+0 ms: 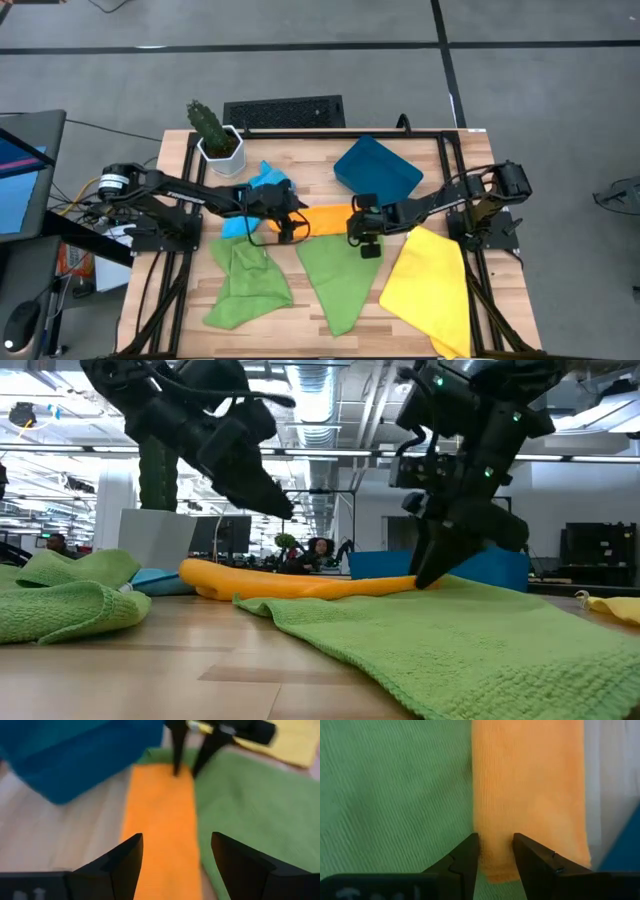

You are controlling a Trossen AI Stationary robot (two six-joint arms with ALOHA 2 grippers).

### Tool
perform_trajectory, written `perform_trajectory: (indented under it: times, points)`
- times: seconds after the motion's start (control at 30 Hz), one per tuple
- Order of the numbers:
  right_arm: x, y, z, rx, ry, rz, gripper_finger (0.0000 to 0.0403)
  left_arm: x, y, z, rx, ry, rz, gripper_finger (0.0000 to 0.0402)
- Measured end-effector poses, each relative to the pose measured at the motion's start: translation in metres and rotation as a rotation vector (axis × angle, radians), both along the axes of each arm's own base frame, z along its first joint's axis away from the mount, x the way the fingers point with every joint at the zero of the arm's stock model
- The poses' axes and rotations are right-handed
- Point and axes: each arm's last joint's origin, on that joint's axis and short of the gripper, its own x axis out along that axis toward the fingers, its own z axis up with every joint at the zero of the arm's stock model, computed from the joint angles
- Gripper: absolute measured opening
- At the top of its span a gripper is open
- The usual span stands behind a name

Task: Fold microfiber towels
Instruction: Fold the orange microfiber towel

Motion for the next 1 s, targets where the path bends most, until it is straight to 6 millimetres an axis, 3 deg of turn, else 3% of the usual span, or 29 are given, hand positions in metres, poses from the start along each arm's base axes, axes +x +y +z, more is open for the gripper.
perform_trajectory:
  times: [0.2, 0.47, 0.8, 1.0]
  points:
    - [-0.004, -0.006, -0.007, 0.001, -0.005, -0.02, 0.015, 0.011, -0.012, -0.033, -0.007, 0.08, -0.031, 0.0228]
    - [-0.004, -0.006, -0.007, -0.005, -0.012, -0.032, 0.0126, 0.022, -0.012, -0.067, -0.022, 0.182, -0.021, 0.0228]
    - [-0.002, -0.008, -0.004, -0.073, -0.009, -0.018, 0.0018, 0.024, -0.012, -0.07, -0.022, 0.189, -0.021, 0.0228]
    - [0.015, -0.007, 0.016, -0.117, -0.072, 0.032, 0.0024, 0.024, -0.012, -0.07, -0.027, 0.189, -0.027, 0.0228]
